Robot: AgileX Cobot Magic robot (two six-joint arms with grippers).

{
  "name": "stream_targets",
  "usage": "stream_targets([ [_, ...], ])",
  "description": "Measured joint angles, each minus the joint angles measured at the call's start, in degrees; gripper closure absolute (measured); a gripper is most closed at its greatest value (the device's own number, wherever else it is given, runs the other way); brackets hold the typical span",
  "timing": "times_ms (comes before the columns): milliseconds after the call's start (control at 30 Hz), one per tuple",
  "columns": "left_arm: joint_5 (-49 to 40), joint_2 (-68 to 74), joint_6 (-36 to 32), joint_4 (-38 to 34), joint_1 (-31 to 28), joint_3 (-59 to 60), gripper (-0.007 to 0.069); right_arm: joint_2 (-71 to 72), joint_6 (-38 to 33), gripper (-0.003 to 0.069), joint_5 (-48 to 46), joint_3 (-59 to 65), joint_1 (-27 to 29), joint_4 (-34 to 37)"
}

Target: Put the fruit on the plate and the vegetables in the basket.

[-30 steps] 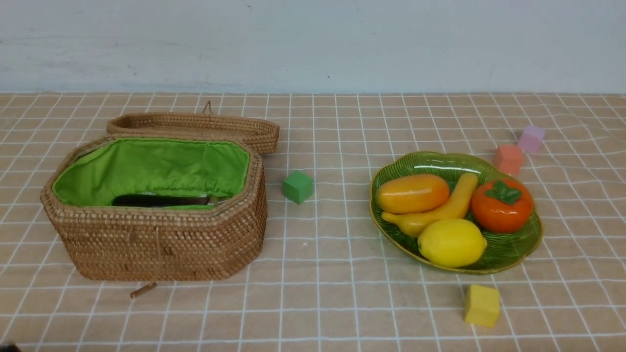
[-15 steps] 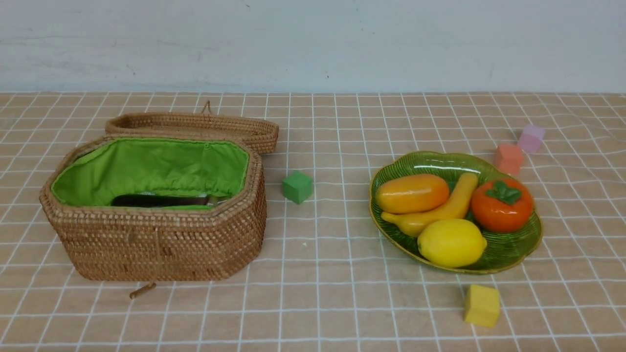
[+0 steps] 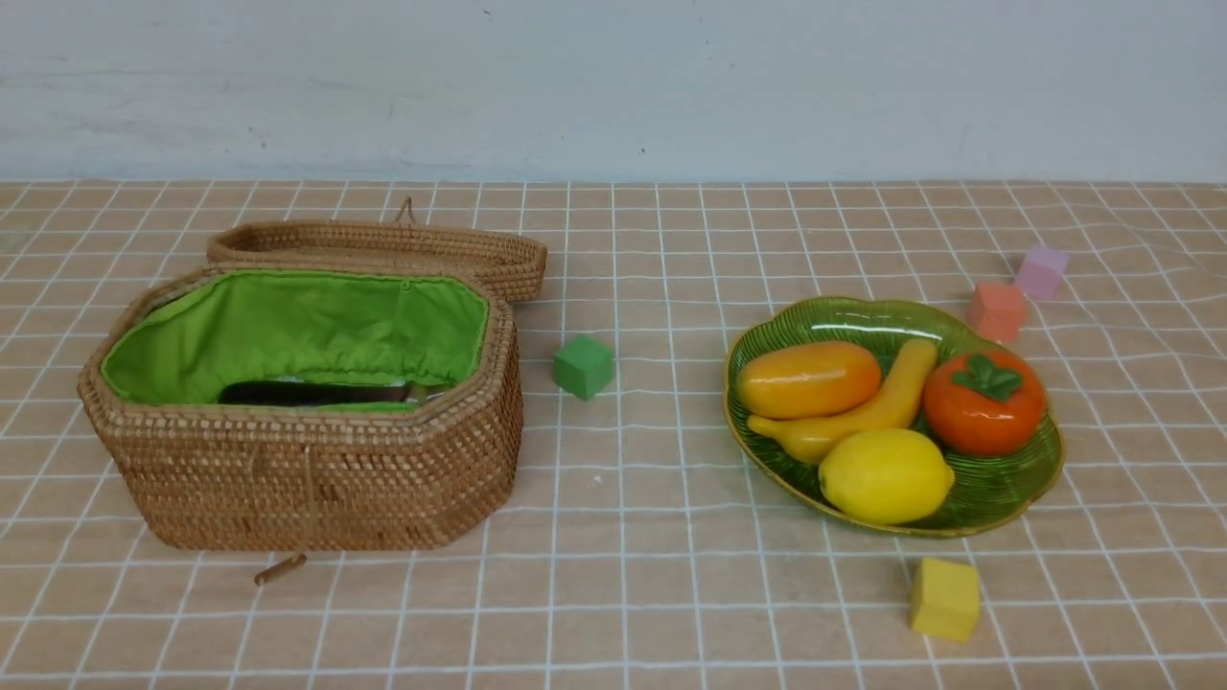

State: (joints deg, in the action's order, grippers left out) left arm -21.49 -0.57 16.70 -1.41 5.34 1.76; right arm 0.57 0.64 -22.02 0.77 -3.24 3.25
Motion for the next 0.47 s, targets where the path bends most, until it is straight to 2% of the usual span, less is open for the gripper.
stream_targets([
  [467,0.1,0.0,0.0,0.0,0.0,0.0,0.0637,0.0,0.0,0.0613,0.0,0.0,0.0,0.0],
])
